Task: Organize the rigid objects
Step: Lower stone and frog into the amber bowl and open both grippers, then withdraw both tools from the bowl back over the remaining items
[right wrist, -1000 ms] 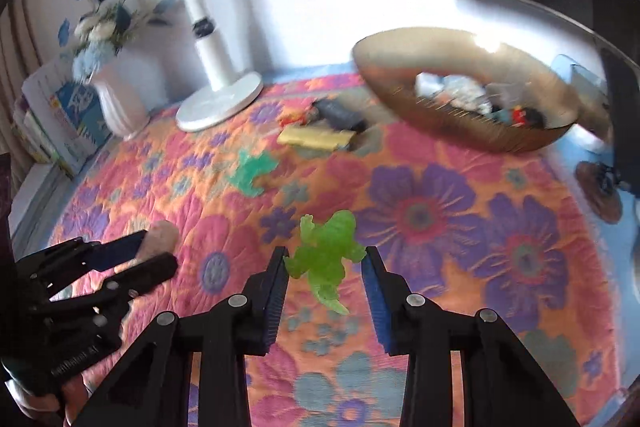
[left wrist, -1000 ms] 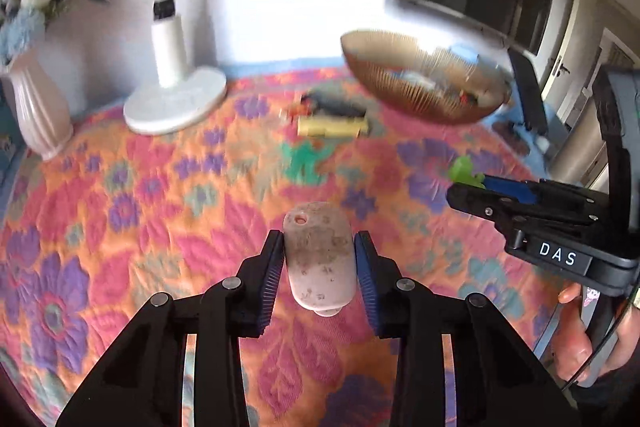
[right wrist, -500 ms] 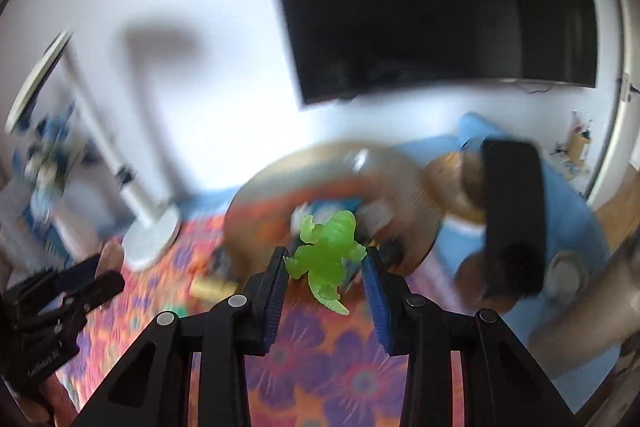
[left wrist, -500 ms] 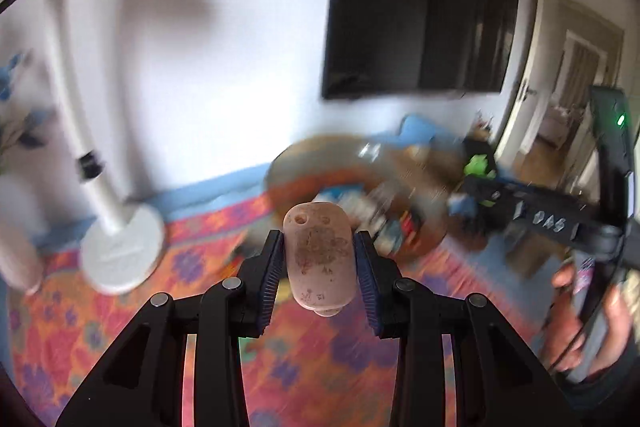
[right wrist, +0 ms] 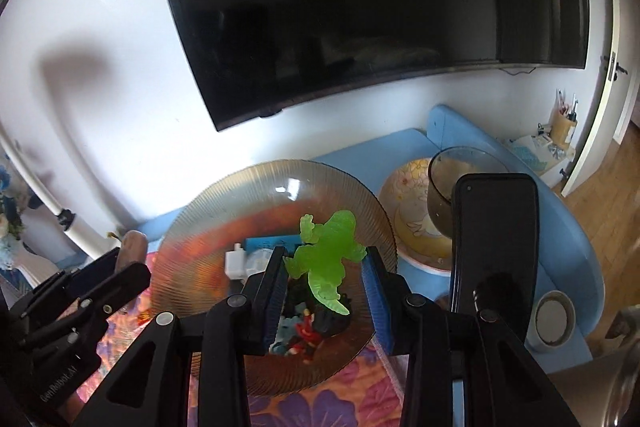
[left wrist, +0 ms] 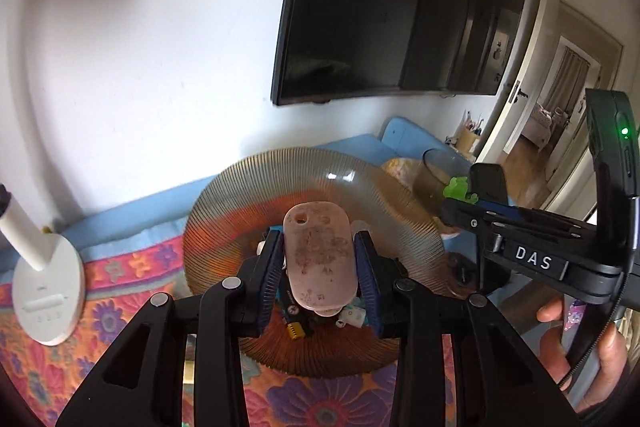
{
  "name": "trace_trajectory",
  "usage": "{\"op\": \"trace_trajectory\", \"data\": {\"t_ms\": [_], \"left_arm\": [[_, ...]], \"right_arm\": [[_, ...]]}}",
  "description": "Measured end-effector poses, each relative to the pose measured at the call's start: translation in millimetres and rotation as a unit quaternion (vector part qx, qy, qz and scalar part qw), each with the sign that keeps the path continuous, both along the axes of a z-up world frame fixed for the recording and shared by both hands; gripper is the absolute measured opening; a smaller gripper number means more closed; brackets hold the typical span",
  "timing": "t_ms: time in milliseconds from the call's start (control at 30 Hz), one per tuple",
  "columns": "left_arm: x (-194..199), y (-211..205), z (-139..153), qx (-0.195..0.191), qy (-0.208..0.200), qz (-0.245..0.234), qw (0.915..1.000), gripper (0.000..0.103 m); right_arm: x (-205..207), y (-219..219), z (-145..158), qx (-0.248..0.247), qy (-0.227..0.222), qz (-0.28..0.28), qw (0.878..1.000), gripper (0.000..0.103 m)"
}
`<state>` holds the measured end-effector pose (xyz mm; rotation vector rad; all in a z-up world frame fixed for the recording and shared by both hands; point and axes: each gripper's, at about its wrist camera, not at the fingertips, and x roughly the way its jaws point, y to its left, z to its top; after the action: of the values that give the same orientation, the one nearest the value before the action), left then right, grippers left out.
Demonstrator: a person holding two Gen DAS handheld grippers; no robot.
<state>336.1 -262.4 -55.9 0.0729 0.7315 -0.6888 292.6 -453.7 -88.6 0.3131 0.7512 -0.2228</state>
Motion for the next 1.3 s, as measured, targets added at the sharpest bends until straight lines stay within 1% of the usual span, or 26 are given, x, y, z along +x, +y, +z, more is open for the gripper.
{"op": "trace_trajectory", "data": {"t_ms": [67, 100, 133, 167, 200, 233, 267, 333, 400, 467, 533, 600, 733, 833, 967, 1067, 1133, 1200, 1233, 1300], "left_arm": [[4, -1, -5, 0.004, -0.003, 0.008, 1.0, 0.034], [7, 0, -7, 0.003, -0.004, 0.016, 0.9999, 0.039], [9, 2, -8, -0.003, -0.001, 0.023, 0.9997, 0.049], [12, 5, -9, -0.016, 0.004, 0.023, 0.9996, 0.055], [14, 9, -10, -0.032, 0.015, 0.022, 0.9991, 0.064], [14, 14, -10, -0.039, 0.02, 0.023, 0.9988, 0.083], [14, 20, -9, -0.048, 0.019, 0.032, 0.9981, 0.085], [9, 31, -4, -0.053, 0.001, 0.047, 0.9974, 0.085], [9, 41, 0, -0.054, 0.004, 0.049, 0.9973, 0.085], [4, 56, 7, -0.069, 0.014, 0.052, 0.9962, 0.085], [-7, 73, 15, -0.076, 0.005, 0.06, 0.9952, 0.085], [-16, 86, 23, -0.075, -0.008, 0.068, 0.9948, 0.085], [-36, 118, 39, -0.086, -0.025, 0.082, 0.9926, 0.085], [-51, 145, 50, -0.091, -0.032, 0.098, 0.9905, 0.085], [-75, 178, 53, -0.099, -0.046, 0.114, 0.9874, 0.085], [-89, 202, 40, -0.101, -0.036, 0.133, 0.9853, 0.085], [-95, 217, 20, -0.099, -0.023, 0.154, 0.9829, 0.085], [-101, 230, -8, -0.083, -0.014, 0.176, 0.9807, 0.085], [-103, 235, -21, -0.074, -0.009, 0.184, 0.9801, 0.085], [-105, 245, -54, -0.051, 0.011, 0.202, 0.9781, 0.085]], "right_arm": [[7, 0, -6, 0.0, 0.013, 0.003, 1.0, 0.037], [10, 0, -9, 0.003, 0.019, 0.004, 1.0, 0.037], [12, 0, -12, 0.006, 0.024, 0.004, 1.0, 0.037], [14, 0, -14, 0.007, 0.025, 0.005, 1.0, 0.038], [16, 0, -14, 0.007, 0.025, 0.005, 1.0, 0.041], [16, 0, -15, 0.005, 0.024, 0.003, 1.0, 0.053], [15, 1, -14, 0.002, 0.02, -0.002, 1.0, 0.061], [11, 4, -11, -0.002, 0.011, -0.002, 1.0, 0.061], [6, 8, -8, -0.008, 0.01, -0.001, 1.0, 0.061], [0, 12, -5, -0.006, 0.007, -0.001, 1.0, 0.061], [-7, 17, 0, -0.002, 0.004, -0.002, 1.0, 0.061], [-15, 24, 5, 0.001, 0.0, 0.002, 1.0, 0.061], [-32, 49, 16, -0.001, -0.008, 0.019, 1.0, 0.061], [-46, 75, 25, -0.006, -0.017, 0.038, 0.999, 0.061], [-62, 111, 32, -0.021, -0.028, 0.066, 0.997, 0.061], [-73, 138, 28, -0.036, -0.031, 0.092, 0.995, 0.061], [-78, 155, 18, -0.033, -0.029, 0.111, 0.993, 0.062], [-84, 170, -1, -0.025, -0.026, 0.128, 0.991, 0.067], [-86, 177, -11, -0.022, -0.024, 0.136, 0.99, 0.072], [-88, 190, -36, -0.027, -0.02, 0.147, 0.989, 0.073]]}}
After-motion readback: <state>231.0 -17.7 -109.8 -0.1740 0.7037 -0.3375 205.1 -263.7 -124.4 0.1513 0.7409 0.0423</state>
